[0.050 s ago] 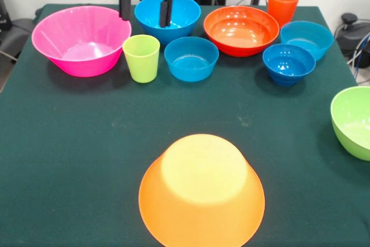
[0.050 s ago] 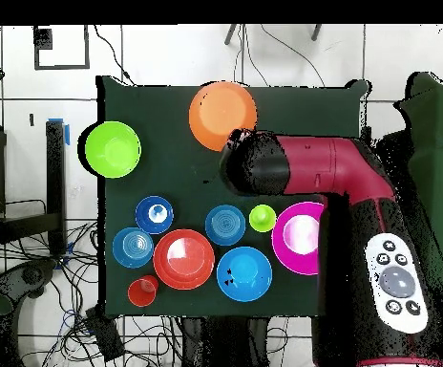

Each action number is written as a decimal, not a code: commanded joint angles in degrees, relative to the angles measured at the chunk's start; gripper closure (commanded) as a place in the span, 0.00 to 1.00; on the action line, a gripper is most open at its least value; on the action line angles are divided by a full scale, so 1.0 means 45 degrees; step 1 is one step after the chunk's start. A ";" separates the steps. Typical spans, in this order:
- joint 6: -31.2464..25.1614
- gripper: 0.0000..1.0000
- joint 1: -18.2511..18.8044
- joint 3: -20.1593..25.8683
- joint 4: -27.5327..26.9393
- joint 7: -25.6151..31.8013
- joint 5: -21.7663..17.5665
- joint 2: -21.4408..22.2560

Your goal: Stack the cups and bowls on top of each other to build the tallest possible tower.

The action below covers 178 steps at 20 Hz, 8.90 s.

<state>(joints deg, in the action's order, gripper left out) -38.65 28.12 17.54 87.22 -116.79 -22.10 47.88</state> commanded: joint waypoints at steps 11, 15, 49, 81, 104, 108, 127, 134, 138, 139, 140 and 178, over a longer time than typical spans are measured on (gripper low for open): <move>-0.0757 0.00 -0.1908 -0.3159 -0.1593 -0.3528 0.0403 -0.2149; -0.0534 0.00 -0.2118 -0.3474 -0.1735 -0.3539 0.0631 -0.2469; 0.0157 0.00 -0.2699 -0.4462 -0.2334 -0.3073 0.1934 -0.3973; 0.1301 1.00 -0.2294 -0.4227 -0.2821 -0.1636 0.1989 -0.5155; 0.1063 0.00 -0.2831 -0.4793 -0.2087 -0.2905 0.2438 -0.4788; 0.1091 0.00 -0.2863 -0.5114 -0.2178 -0.3411 0.2638 -0.5208; -0.0428 0.00 -0.4206 -0.7875 -0.3195 -0.5024 0.3573 -0.6949; -0.0737 0.00 -0.3744 -0.7521 -0.3646 -0.4046 0.3750 -0.7310; -0.0727 0.00 -0.3350 -0.7246 -0.3999 -0.3476 0.3772 -0.7615; -0.0759 0.00 -0.3231 -0.7157 -0.4081 -0.3272 0.3764 -0.7647; -0.0920 0.00 -0.3149 -0.7103 -0.4191 -0.3089 0.3767 -0.7659; -0.2114 0.00 -0.3201 -0.7187 -0.4759 -0.2202 0.3199 -0.7260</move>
<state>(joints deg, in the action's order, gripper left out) -43.04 16.23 -19.93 65.70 -128.73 -6.58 13.37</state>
